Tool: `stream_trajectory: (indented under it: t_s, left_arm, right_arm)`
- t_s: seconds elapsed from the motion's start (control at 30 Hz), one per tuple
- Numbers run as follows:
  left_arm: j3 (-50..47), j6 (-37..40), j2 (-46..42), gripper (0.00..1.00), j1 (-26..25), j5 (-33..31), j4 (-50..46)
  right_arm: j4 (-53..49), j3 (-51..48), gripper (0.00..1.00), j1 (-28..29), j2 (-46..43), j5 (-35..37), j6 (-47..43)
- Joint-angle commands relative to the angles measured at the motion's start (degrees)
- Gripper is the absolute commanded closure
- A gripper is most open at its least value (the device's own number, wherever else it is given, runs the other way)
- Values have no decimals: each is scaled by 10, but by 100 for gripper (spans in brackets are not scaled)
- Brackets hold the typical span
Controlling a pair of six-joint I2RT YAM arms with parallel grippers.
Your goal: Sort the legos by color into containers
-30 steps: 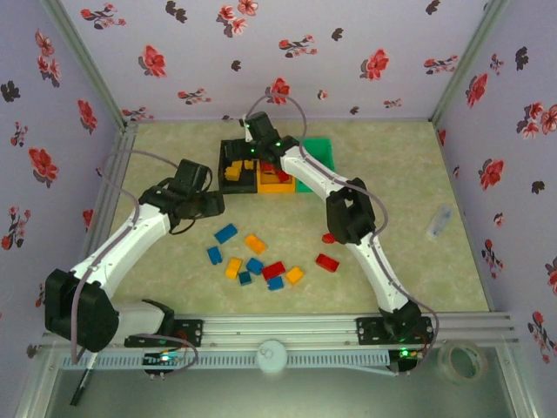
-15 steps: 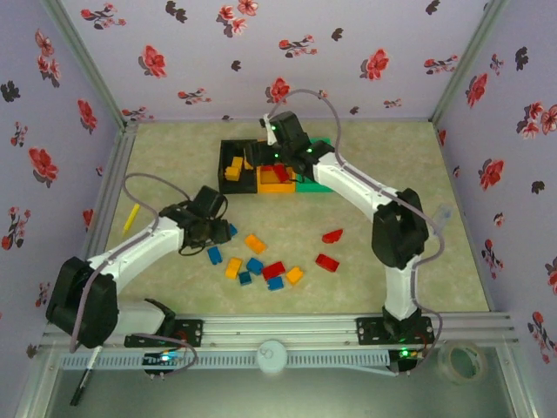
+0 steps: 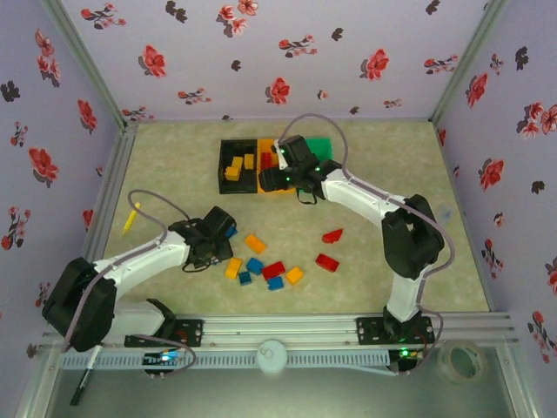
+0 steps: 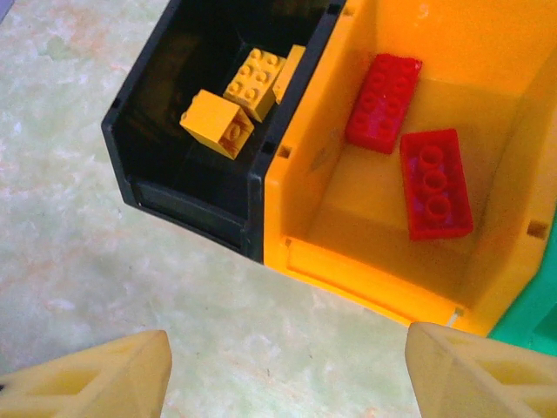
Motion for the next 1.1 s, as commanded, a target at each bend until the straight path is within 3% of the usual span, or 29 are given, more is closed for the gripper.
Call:
stream_trajectory:
  t_s: [0.0, 0.7, 0.9, 1.07]
  left_arm:
    - [-2, -16, 11, 42, -3, -19, 7]
    - [56, 27, 46, 71, -8, -59, -56]
    - [154, 87, 51, 72, -12, -60, -96]
    - [284, 168, 103, 71, -13, -61, -124]
  right_arm:
    - [13, -15, 28, -2, -30, 9, 12]
    - [1, -76, 29, -10, -93, 49, 7]
    - [5, -106, 29, -35, -124, 62, 18]
    - [3, -148, 30, -62, -172, 76, 30]
